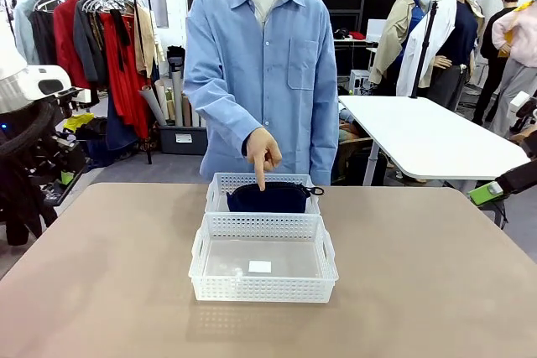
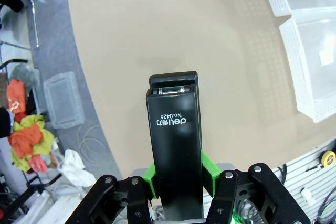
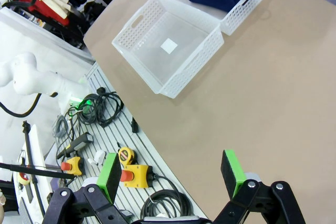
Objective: Distribute items into two baskets.
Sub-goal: Place the picked Stapler into the Organizing basket as instructed by the person.
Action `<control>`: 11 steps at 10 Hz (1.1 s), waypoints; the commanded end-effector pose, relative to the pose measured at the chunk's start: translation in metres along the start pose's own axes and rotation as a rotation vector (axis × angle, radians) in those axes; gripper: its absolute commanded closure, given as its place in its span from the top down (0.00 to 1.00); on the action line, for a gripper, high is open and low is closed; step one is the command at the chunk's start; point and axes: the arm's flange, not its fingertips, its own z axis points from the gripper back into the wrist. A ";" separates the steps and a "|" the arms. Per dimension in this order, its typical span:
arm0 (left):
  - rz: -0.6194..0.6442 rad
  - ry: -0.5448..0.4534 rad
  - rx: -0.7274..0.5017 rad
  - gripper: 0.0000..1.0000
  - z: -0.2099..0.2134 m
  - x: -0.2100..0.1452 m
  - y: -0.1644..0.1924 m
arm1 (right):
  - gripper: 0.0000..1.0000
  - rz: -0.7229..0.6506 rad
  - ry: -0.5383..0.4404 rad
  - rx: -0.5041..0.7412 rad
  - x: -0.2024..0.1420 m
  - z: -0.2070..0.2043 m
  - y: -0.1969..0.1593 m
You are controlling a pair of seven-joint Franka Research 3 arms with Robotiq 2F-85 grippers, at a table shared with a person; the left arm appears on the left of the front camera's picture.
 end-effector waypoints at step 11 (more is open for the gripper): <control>-0.190 -0.011 0.004 0.00 0.004 0.003 -0.053 | 1.00 0.001 0.003 -0.006 0.002 0.000 0.001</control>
